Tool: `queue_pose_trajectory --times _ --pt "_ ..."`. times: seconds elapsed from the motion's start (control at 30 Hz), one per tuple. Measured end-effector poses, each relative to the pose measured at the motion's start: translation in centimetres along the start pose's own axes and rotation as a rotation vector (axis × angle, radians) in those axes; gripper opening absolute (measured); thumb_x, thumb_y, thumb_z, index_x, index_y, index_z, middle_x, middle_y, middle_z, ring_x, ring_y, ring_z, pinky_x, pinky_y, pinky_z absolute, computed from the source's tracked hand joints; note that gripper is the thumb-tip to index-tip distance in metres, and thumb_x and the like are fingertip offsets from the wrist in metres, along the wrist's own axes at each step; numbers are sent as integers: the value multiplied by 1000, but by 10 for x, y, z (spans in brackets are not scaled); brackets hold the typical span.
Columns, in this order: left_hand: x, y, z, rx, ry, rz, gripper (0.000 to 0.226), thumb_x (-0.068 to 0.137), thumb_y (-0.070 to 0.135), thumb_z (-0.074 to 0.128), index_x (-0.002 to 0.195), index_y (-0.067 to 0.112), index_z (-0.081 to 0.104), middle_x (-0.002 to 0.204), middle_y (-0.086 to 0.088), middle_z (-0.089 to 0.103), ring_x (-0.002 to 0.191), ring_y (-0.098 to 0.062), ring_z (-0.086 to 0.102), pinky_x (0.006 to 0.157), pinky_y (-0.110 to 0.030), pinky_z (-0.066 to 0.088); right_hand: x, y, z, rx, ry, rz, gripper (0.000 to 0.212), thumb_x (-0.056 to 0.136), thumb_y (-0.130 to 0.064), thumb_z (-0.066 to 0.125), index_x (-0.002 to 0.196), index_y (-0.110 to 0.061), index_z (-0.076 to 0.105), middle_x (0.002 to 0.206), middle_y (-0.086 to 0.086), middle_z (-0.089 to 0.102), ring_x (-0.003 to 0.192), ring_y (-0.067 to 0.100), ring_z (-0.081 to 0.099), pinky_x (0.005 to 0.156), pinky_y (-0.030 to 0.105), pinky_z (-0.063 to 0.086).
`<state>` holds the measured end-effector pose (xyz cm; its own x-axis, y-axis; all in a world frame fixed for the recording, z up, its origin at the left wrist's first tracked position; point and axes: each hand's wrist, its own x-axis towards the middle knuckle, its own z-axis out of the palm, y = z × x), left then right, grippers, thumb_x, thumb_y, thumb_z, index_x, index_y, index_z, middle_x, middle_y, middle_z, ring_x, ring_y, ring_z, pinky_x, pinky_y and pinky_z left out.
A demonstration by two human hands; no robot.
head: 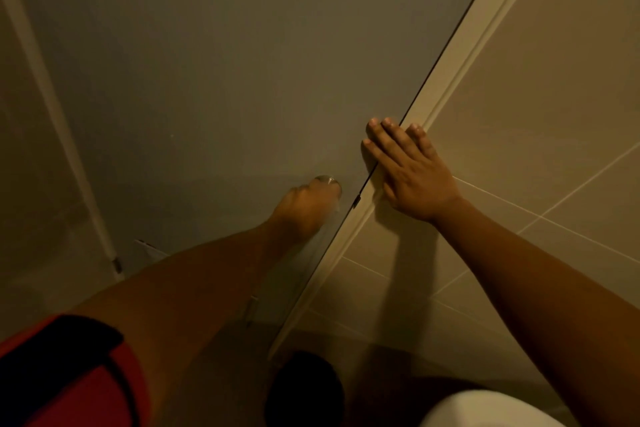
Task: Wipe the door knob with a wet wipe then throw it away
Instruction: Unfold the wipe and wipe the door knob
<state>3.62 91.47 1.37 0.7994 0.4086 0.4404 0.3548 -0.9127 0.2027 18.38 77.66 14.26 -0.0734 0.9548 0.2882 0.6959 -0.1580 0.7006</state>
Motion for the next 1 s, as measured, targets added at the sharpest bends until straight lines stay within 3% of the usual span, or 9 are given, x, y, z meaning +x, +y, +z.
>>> queue_pose_trajectory --times 0.13,0.27,0.37,0.5,0.6,0.7,0.8,0.9,1.0 --pt "-12 10 25 -605 114 -391 61 75 29 76 128 19 47 118 -8 63 103 -24 65 84 -38 59 0 1 1 7 3 -2 75 86 -31 47 155 -15 20 164 9 13 152 27 9 122 48 7" --pt "-11 37 29 -1365 246 -896 55 65 26 85 103 32 46 100 -8 64 73 -24 69 55 -35 61 -1 0 1 7 -1 -9 76 85 -32 46 155 -16 20 164 8 12 152 27 8 122 48 7" --pt "-4 49 24 -1661 283 -1077 48 76 15 77 111 22 45 95 -3 57 67 -19 65 54 -33 58 -1 0 0 14 10 -3 78 83 -31 49 154 -15 22 164 8 13 152 27 8 122 48 4" --pt "-1 58 18 -2162 253 -1137 48 85 24 70 127 9 51 92 -14 67 61 -21 69 57 -32 56 -2 -1 0 43 38 4 80 80 -30 53 153 -15 25 163 8 15 151 26 10 122 46 3" --pt "-5 52 15 -2070 120 -1128 38 83 42 68 113 21 57 97 -14 69 71 -23 69 65 -36 59 -2 0 -2 58 16 1 81 80 -29 54 154 -16 24 163 8 13 152 26 8 122 46 2" --pt "-13 32 18 -1612 -28 -998 87 58 76 69 121 17 60 102 -12 68 69 -20 65 59 -34 58 -2 -3 -3 87 -13 14 81 80 -29 53 154 -15 23 164 9 11 152 26 5 122 46 1" --pt "-22 15 2 -1130 -81 -885 106 51 88 61 131 18 51 128 -7 56 106 -25 63 89 -46 58 -2 -13 -3 146 -3 68 75 82 -29 44 153 -14 25 163 10 12 152 27 5 122 46 0" --pt "-24 1 -21 -939 -69 -717 83 73 72 59 138 22 44 138 -2 39 120 -23 50 102 -46 49 0 -34 -1 297 24 124 62 84 -27 47 143 -9 44 159 14 27 149 32 18 122 48 10" --pt "-24 -17 -32 -887 -58 -577 43 91 44 57 123 16 59 130 -9 55 114 -26 59 99 -41 50 -2 -64 10 524 7 122 44 88 -25 48 126 -6 60 136 17 56 129 35 48 109 49 39"
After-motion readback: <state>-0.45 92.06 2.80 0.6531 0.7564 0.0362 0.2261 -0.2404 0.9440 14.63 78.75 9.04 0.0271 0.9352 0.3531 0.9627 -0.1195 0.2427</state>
